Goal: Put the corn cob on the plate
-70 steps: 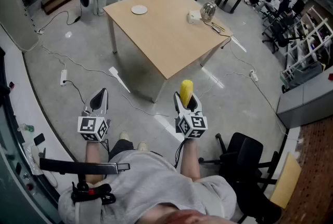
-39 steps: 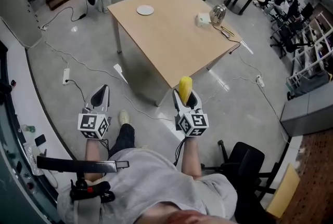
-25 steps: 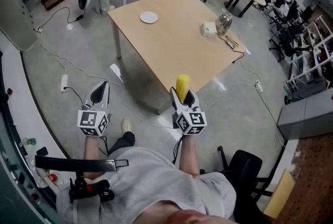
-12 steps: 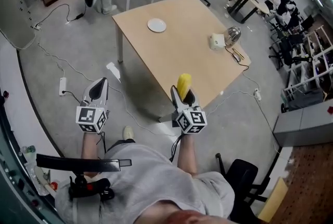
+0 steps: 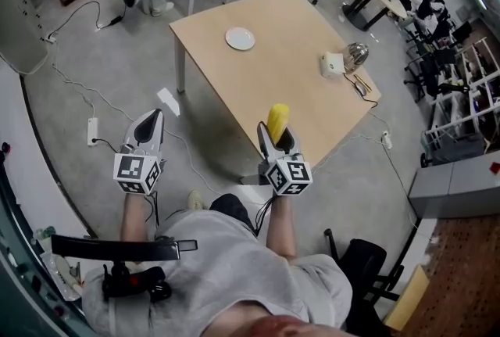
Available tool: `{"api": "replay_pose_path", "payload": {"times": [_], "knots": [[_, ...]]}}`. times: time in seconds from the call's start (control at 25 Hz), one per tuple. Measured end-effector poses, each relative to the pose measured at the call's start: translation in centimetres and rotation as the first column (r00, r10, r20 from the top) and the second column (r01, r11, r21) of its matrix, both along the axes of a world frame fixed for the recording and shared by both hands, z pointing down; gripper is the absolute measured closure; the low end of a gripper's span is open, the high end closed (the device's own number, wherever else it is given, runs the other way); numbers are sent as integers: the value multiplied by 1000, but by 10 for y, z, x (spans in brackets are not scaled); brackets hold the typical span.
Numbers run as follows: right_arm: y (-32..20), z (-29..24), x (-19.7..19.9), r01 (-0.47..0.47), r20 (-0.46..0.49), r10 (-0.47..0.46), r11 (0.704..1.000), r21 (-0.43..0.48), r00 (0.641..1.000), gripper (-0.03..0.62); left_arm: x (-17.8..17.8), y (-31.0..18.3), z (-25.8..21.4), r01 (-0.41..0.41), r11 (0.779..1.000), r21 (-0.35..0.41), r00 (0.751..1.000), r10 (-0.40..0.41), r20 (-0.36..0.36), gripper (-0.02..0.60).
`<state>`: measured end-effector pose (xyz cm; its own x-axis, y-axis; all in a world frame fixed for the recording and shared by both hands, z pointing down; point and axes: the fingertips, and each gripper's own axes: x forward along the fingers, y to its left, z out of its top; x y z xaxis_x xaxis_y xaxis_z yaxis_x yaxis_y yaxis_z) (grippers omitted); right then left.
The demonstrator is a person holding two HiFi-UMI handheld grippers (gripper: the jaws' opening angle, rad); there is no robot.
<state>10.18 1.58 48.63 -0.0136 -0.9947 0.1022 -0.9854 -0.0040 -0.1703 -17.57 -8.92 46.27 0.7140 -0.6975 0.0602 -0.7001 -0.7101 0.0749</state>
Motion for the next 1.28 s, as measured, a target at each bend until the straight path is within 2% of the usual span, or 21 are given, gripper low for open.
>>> {"api": "replay_pose_path", "payload": {"times": [0.56, 0.84, 1.28], "knots": [[-85, 6, 24, 46, 13, -46, 999, -3, 999, 338, 8, -62, 9, 65, 998, -10, 998, -64, 15, 563], [-146, 11, 51, 66, 29, -66, 998, -13, 997, 338, 32, -112, 9, 84, 996, -17, 996, -84, 28, 563], [-243, 32, 92, 106, 35, -103, 992, -76, 994, 338, 70, -185, 21, 118, 991, -58, 992, -116, 44, 563]]}}
